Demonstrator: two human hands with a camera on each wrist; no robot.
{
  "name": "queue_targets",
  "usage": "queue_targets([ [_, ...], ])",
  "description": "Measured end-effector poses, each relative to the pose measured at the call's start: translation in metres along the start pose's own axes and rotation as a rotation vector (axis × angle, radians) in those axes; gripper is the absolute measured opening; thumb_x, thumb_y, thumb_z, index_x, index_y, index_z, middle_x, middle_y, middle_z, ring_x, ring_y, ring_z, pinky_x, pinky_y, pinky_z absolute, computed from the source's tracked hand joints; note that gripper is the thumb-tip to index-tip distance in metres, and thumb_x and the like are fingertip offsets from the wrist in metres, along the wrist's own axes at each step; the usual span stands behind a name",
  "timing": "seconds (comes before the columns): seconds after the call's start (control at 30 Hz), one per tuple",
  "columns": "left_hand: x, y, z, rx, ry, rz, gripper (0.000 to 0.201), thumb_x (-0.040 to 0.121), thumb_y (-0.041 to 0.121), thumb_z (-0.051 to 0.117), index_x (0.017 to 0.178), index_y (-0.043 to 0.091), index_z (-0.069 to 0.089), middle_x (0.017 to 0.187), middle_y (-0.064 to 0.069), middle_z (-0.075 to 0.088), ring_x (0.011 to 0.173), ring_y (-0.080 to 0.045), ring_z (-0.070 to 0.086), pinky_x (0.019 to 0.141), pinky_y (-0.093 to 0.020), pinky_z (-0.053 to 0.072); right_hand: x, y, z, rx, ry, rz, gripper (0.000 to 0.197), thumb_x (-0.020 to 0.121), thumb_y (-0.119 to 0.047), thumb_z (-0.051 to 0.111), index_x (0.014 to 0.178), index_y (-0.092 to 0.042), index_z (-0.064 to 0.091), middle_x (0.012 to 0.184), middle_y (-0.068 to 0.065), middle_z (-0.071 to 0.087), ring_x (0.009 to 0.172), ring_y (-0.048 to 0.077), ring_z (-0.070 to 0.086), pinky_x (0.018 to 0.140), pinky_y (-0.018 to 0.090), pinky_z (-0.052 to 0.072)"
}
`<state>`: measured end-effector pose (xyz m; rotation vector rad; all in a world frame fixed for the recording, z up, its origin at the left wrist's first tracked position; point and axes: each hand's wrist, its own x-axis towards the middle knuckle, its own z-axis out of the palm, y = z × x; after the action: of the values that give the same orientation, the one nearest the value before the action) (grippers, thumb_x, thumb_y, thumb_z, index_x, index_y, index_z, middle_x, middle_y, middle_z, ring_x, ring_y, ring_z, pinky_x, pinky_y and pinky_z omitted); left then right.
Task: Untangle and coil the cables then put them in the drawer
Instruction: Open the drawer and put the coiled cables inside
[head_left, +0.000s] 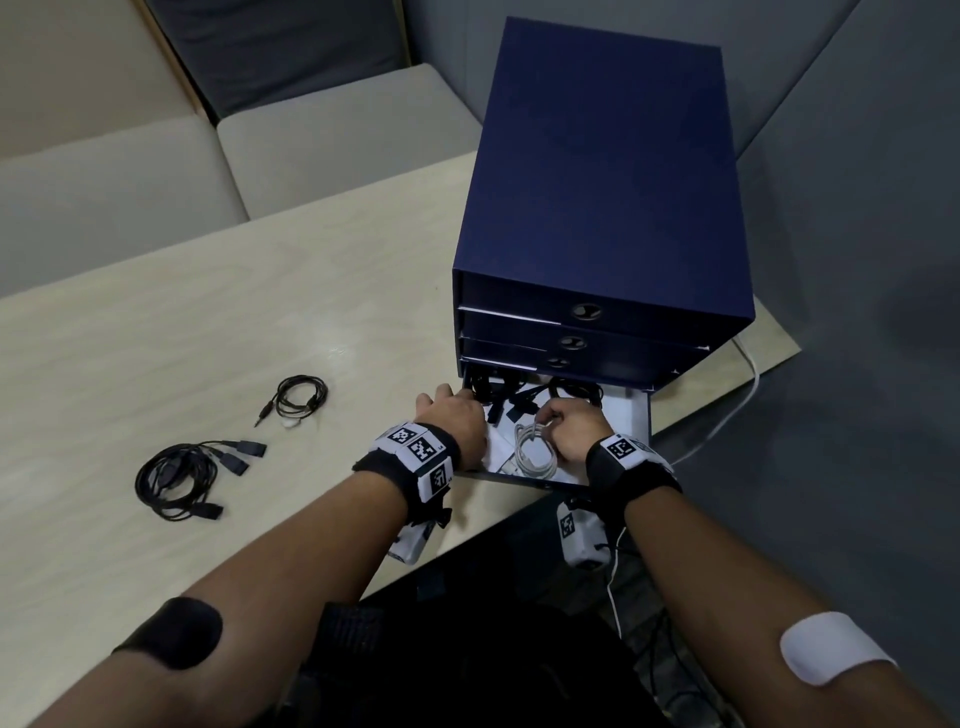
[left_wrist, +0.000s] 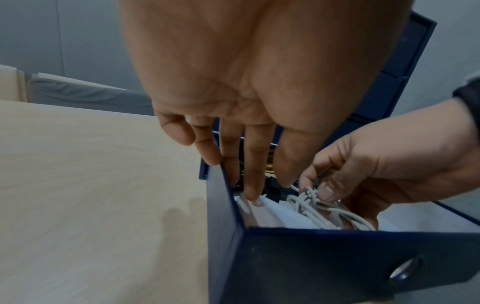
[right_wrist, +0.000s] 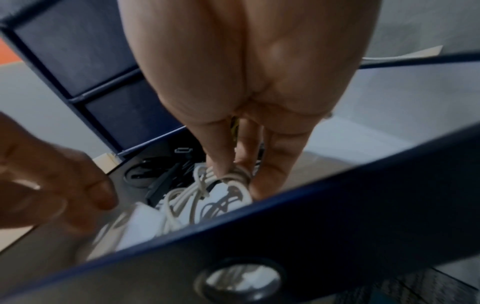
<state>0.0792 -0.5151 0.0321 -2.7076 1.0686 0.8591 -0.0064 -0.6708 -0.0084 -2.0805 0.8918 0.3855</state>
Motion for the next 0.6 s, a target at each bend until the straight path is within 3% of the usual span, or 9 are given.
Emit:
queue_targets([
  [0.13,-0.002,-0.007,-0.001,-0.174,0.038,0.037,0.027,0.091,0.029,0.051,0.11,0.013,0.063,0.12,-0.007,0.055,0.11,-0.026,0.045,0.087,-0.034,0.04,0.007,-0.006,0.009,-0.117,-0.029,-0.009,0.028,0.086,0.001,0.054,0.094,-0.019,0.072,0.103,-0.002,0.063,0.099,0.019,0.06,0.078,0.018,0.041],
  [0.23,-0.007,-0.017,-0.005,-0.378,0.058,0.046,0.026,0.09,0.021,0.052,0.112,0.012,0.064,0.118,-0.008,0.058,0.108,-0.025,0.054,0.091,-0.03,0.044,0.009,-0.008,0.014,-0.144,-0.007,0.004,0.029,0.087,0.001,0.054,0.099,-0.016,0.074,0.111,0.002,0.066,0.099,0.021,0.062,0.078,0.019,0.043],
  [0.33,-0.011,-0.024,-0.005,-0.502,0.084,0.047,0.025,0.088,0.017,0.054,0.11,0.013,0.064,0.116,-0.008,0.059,0.104,-0.023,0.056,0.087,-0.028,0.045,0.009,-0.006,0.012,-0.161,0.026,0.017,0.024,0.083,0.003,0.056,0.09,-0.015,0.071,0.106,0.008,0.066,0.091,0.025,0.062,0.074,0.023,0.048],
  [0.47,-0.012,-0.031,0.004,-0.58,0.106,0.021,0.019,0.092,0.018,0.052,0.104,0.017,0.066,0.113,-0.005,0.062,0.094,-0.018,0.055,0.08,-0.024,0.041,0.011,-0.009,-0.003,-0.28,-0.09,-0.012,0.021,0.082,0.002,0.062,0.092,-0.014,0.071,0.109,0.008,0.067,0.097,0.026,0.063,0.084,0.028,0.052],
  [0.6,-0.019,-0.037,0.003,-0.623,0.138,-0.004,0.019,0.092,0.021,0.055,0.106,0.015,0.066,0.11,-0.003,0.062,0.091,-0.016,0.054,0.081,-0.025,0.042,0.008,-0.025,-0.013,-0.333,-0.05,-0.058,0.01,0.087,-0.011,0.059,0.081,-0.018,0.063,0.1,0.006,0.067,0.088,0.024,0.063,0.078,0.028,0.052],
])
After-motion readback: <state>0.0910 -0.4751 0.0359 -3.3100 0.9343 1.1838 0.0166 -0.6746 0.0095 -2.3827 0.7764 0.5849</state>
